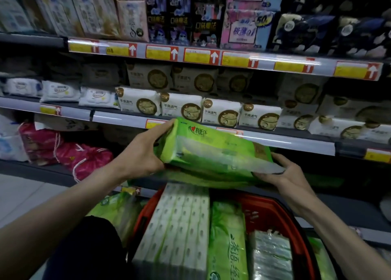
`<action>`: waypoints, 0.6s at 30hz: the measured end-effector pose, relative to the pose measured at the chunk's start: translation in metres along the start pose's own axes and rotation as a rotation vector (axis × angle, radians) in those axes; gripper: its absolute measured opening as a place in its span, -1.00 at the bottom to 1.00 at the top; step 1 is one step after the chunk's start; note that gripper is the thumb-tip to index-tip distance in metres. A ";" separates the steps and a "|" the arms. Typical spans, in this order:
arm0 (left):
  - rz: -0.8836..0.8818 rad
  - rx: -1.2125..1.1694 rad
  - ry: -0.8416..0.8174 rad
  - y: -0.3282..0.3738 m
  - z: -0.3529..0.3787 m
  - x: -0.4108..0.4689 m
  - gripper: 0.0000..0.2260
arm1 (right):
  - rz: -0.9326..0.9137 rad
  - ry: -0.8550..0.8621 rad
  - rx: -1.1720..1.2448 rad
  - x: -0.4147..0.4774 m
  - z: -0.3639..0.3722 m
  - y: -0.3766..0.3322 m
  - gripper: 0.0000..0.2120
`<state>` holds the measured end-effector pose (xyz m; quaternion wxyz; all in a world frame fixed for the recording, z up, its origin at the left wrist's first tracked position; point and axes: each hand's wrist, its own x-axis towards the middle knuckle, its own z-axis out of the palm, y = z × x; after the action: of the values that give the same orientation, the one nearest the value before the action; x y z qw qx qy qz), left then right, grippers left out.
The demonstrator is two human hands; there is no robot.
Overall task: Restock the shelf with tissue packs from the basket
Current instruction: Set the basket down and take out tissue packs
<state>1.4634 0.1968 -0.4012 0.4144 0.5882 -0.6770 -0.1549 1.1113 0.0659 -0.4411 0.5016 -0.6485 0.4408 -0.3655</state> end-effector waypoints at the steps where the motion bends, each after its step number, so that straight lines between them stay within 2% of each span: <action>1: 0.018 0.072 0.030 -0.005 0.005 0.001 -0.06 | -0.025 0.044 -0.025 0.000 0.004 0.007 -0.19; 3: 0.005 0.236 0.079 -0.016 0.022 0.000 -0.03 | -0.063 0.124 -0.100 0.004 0.014 0.025 -0.22; 7: -0.207 0.370 0.054 -0.046 0.060 0.000 0.14 | -0.064 0.143 -0.223 0.017 0.027 0.056 -0.17; 10: -0.269 0.251 0.031 -0.068 0.076 0.012 0.10 | -0.042 0.132 -0.296 0.030 0.031 0.071 -0.21; 15: -0.371 -0.058 -0.044 -0.096 0.094 0.034 -0.13 | -0.038 0.170 -0.311 0.053 0.037 0.083 -0.28; 18: -0.448 -0.142 -0.076 -0.125 0.104 0.045 -0.23 | -0.041 0.159 -0.342 0.070 0.047 0.092 -0.35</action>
<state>1.4714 0.0934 -0.5346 0.3842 0.6869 -0.5321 -0.3122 1.1595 0.0061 -0.5389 0.3401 -0.7021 0.5214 -0.3457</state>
